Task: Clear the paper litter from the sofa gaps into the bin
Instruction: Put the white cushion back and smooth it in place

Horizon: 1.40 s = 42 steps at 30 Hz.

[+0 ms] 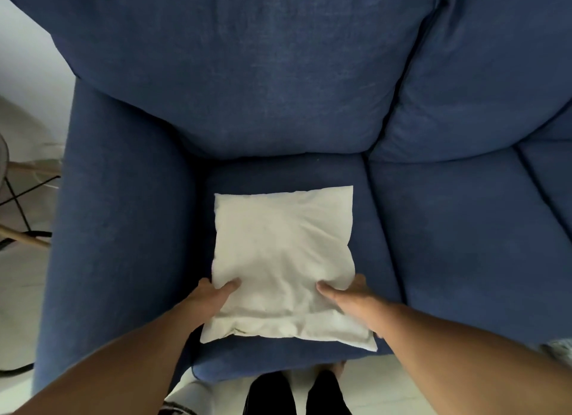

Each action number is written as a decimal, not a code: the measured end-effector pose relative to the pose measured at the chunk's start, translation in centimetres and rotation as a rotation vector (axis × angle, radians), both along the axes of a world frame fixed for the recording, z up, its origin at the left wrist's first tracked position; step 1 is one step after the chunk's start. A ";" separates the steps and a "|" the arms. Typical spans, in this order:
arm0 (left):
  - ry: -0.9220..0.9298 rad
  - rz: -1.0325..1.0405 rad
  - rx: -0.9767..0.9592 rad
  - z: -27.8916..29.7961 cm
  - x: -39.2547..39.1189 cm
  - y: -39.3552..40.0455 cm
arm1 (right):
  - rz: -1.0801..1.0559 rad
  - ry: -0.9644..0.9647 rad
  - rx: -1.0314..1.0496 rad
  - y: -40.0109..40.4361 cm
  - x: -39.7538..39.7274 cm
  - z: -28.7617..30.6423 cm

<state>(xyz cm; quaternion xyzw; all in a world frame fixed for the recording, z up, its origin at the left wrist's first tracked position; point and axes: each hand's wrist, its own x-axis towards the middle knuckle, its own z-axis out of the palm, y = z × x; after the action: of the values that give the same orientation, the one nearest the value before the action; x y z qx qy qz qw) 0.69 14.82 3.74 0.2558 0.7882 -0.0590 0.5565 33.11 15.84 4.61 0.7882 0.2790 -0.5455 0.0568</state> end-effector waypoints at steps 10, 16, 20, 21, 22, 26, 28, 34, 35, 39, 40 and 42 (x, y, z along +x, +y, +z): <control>-0.212 0.111 0.030 5.1 -1.7 3.2 | -0.043 -0.072 0.127 3.7 0.8 5.3; -0.204 0.040 0.119 10.3 -3.1 7.4 | 0.024 0.043 0.271 7.7 2.8 11.3; -0.182 0.086 0.241 13.7 -3.4 10.7 | -0.098 0.145 0.250 11.9 4.0 15.1; -0.205 0.135 0.261 14.3 -3.5 11.5 | -0.142 0.177 0.244 12.9 4.0 15.8; -0.243 0.195 0.273 14.8 -3.5 12.4 | -0.168 0.197 0.247 14.0 4.1 16.4; -0.354 0.315 0.302 16.4 -3.5 15.8 | -0.207 0.273 0.290 17.7 4.2 17.1; -0.368 0.343 0.342 16.8 -3.6 17.3 | -0.172 0.278 0.333 19.3 3.9 17.2; -0.274 0.438 0.482 17.0 -2.7 20.9 | 0.080 0.107 0.557 23.5 1.8 16.5; -0.243 0.451 0.498 16.8 -2.3 21.5 | 0.107 0.078 0.577 24.3 1.4 16.3; -0.142 0.449 0.568 16.5 -0.9 23.1 | 0.231 -0.065 0.647 27.3 0.2 16.2; -0.112 0.428 0.588 16.4 -0.6 23.6 | 0.255 -0.097 0.653 28.0 -0.1 16.2; -0.050 0.394 0.629 16.5 -0.1 24.5 | 0.301 -0.163 0.665 29.2 -0.4 16.0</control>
<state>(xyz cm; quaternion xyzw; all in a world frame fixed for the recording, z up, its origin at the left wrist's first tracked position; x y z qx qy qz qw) 0.62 39.30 20.20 0.2588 0.7882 0.3006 0.4706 32.72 45.06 20.57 0.7546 0.5484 -0.3460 -0.1008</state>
